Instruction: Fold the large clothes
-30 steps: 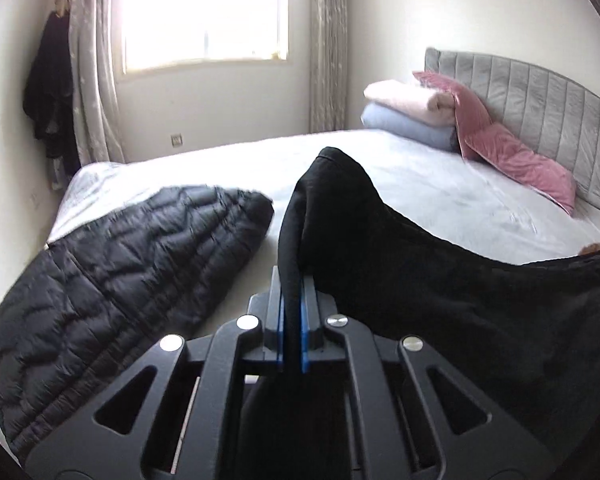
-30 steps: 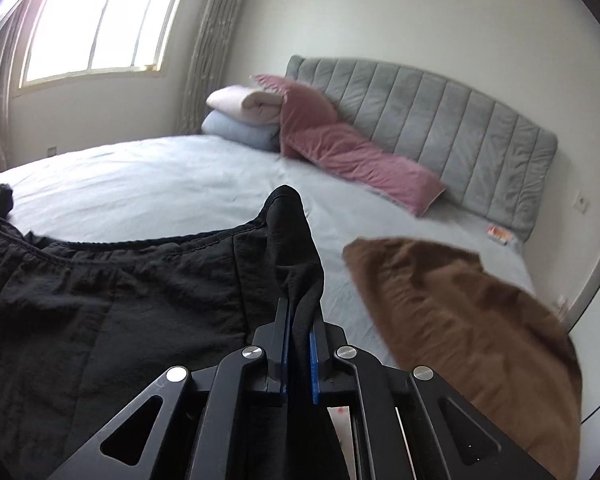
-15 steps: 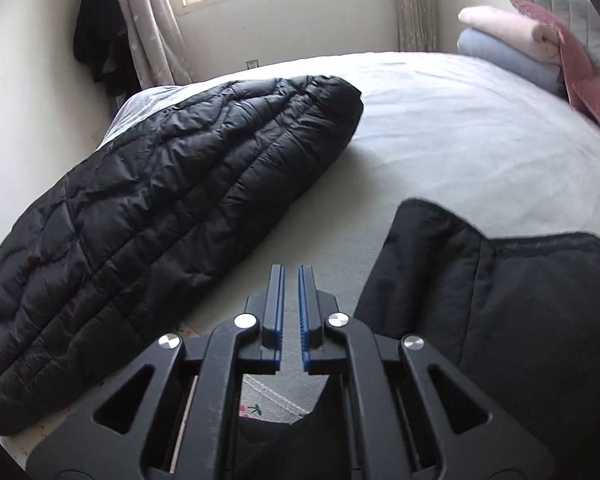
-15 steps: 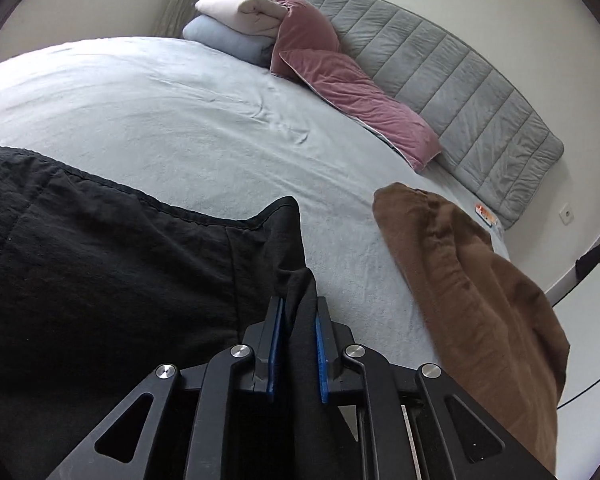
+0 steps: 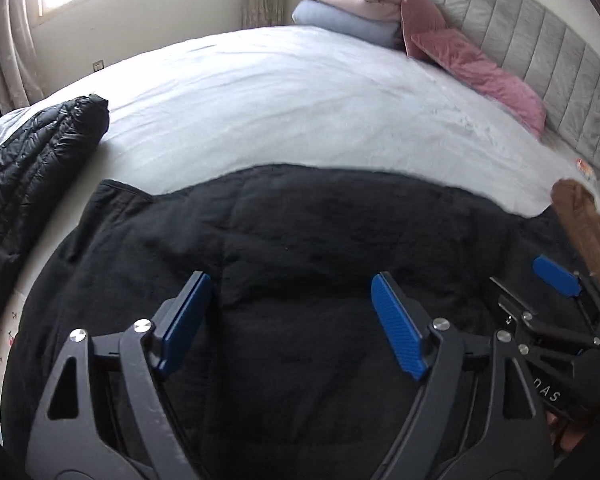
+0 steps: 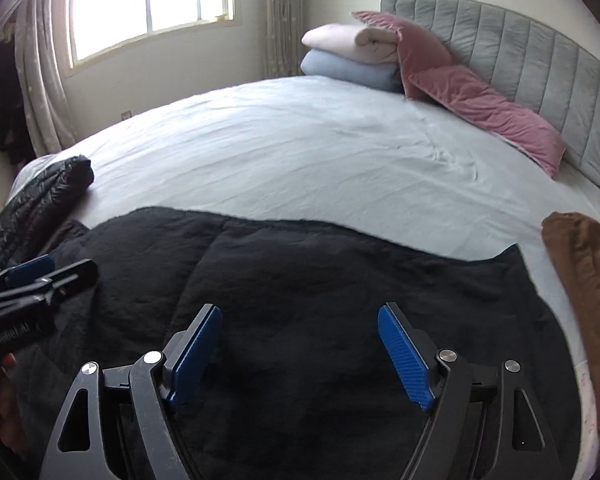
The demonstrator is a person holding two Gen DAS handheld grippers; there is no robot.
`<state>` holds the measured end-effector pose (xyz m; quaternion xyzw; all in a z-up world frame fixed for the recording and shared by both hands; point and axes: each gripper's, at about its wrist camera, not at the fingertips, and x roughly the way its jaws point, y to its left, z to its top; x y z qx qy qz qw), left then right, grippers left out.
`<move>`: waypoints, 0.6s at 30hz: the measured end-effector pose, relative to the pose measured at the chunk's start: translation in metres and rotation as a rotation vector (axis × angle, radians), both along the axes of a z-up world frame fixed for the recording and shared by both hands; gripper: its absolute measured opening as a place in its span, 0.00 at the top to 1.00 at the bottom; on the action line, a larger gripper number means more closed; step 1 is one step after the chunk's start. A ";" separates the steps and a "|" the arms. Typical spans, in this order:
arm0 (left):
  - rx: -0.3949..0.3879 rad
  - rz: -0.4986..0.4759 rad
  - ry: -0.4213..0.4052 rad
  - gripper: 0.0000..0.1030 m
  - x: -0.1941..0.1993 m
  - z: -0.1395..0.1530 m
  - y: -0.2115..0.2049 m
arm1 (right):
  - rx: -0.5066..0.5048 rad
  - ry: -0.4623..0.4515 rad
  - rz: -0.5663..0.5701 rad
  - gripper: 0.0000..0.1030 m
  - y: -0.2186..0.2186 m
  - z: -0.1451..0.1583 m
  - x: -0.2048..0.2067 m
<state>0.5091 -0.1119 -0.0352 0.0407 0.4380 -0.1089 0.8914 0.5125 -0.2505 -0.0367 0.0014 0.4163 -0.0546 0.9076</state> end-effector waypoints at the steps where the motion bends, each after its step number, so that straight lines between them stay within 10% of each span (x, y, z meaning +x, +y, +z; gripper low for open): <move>1: 0.044 0.012 -0.002 0.19 0.011 -0.010 0.007 | -0.016 0.014 -0.006 0.21 -0.006 -0.009 0.003; 4: 0.125 0.073 -0.040 0.12 0.032 -0.020 0.050 | -0.025 0.039 -0.079 0.13 -0.068 -0.023 0.003; 7: 0.384 0.216 -0.043 0.11 0.051 -0.032 0.116 | -0.112 0.097 -0.270 0.12 -0.157 -0.033 -0.012; 10: 0.208 0.329 0.061 0.10 0.053 -0.029 0.187 | 0.194 0.116 -0.450 0.11 -0.245 -0.038 -0.045; 18: 0.274 0.198 -0.008 0.12 0.004 0.024 0.180 | 0.085 0.016 -0.376 0.11 -0.232 0.025 -0.109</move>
